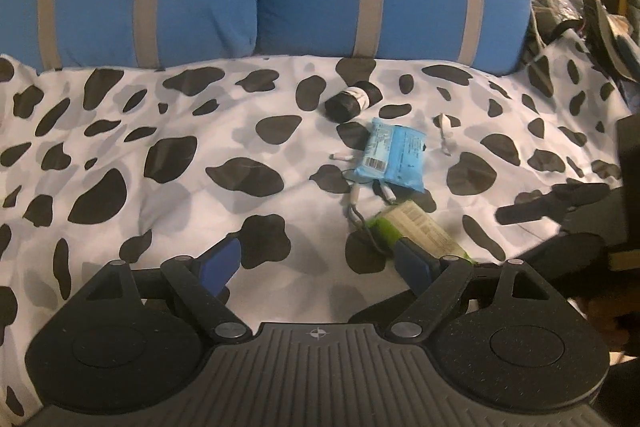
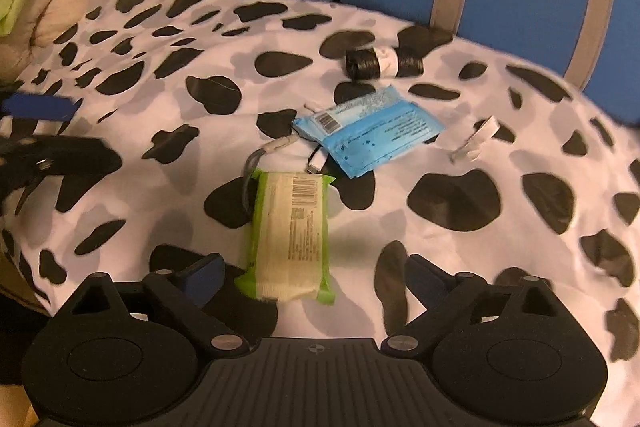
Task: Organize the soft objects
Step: 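Grasp the green-wrapped soap bar with the right gripper, then grasp the grey cable with white plug with the left gripper while the right holds the soap bar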
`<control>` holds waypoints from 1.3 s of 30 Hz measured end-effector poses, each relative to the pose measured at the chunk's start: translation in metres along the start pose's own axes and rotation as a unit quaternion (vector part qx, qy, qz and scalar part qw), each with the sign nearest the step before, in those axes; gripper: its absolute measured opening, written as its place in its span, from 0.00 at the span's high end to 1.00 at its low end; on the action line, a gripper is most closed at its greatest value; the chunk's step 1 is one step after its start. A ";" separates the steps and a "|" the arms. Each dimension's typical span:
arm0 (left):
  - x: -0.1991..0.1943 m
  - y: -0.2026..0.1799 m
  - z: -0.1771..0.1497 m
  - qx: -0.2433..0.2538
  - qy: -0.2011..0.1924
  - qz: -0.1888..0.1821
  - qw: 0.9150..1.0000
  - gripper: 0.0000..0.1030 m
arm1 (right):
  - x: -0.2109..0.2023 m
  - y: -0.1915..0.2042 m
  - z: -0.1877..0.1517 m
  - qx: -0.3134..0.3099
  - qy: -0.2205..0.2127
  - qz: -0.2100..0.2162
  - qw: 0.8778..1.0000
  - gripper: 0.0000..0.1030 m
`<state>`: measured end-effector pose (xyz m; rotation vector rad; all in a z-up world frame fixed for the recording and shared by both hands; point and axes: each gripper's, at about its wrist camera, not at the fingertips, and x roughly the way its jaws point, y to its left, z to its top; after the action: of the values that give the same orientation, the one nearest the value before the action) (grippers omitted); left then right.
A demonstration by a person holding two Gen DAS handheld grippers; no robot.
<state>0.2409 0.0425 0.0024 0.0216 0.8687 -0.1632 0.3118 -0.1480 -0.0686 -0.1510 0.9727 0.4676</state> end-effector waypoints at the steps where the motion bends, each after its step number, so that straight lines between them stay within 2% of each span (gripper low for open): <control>1: 0.000 0.001 0.000 -0.002 0.001 0.002 1.000 0.18 | 0.006 -0.001 0.003 0.006 0.003 0.003 1.000 0.07; 6: 0.002 0.004 0.003 -0.007 0.004 0.004 1.000 0.18 | 0.028 0.001 0.013 0.013 0.008 0.017 1.000 0.10; 11: 0.001 0.008 0.007 -0.012 0.002 0.012 1.000 0.18 | 0.045 0.008 0.017 -0.008 0.019 0.013 1.000 0.16; 13: 0.002 0.011 0.008 -0.020 0.005 0.011 1.000 0.18 | 0.050 0.010 0.017 -0.015 0.024 0.008 1.000 0.26; 15: 0.003 0.013 0.008 -0.029 0.009 0.006 1.000 0.18 | 0.052 0.010 0.016 -0.020 0.024 0.003 1.000 0.29; 18: 0.006 0.013 0.008 -0.033 0.015 0.003 0.999 0.18 | 0.048 0.012 0.015 -0.031 0.017 0.011 0.999 0.50; 25: 0.005 0.009 0.006 -0.034 0.006 -0.003 0.999 0.19 | 0.028 0.003 0.007 -0.028 0.015 0.008 0.999 0.51; 31: 0.012 -0.002 0.002 -0.013 0.008 -0.004 1.000 0.19 | -0.007 -0.010 0.003 -0.021 -0.004 -0.002 1.000 0.51; 39: 0.023 -0.006 0.004 -0.015 0.002 -0.020 1.000 0.19 | -0.054 -0.030 -0.009 -0.007 -0.026 -0.021 0.999 0.51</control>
<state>0.2573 0.0336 -0.0124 -0.0237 0.8766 -0.1872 0.2929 -0.1951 -0.0316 -0.1716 0.9129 0.4374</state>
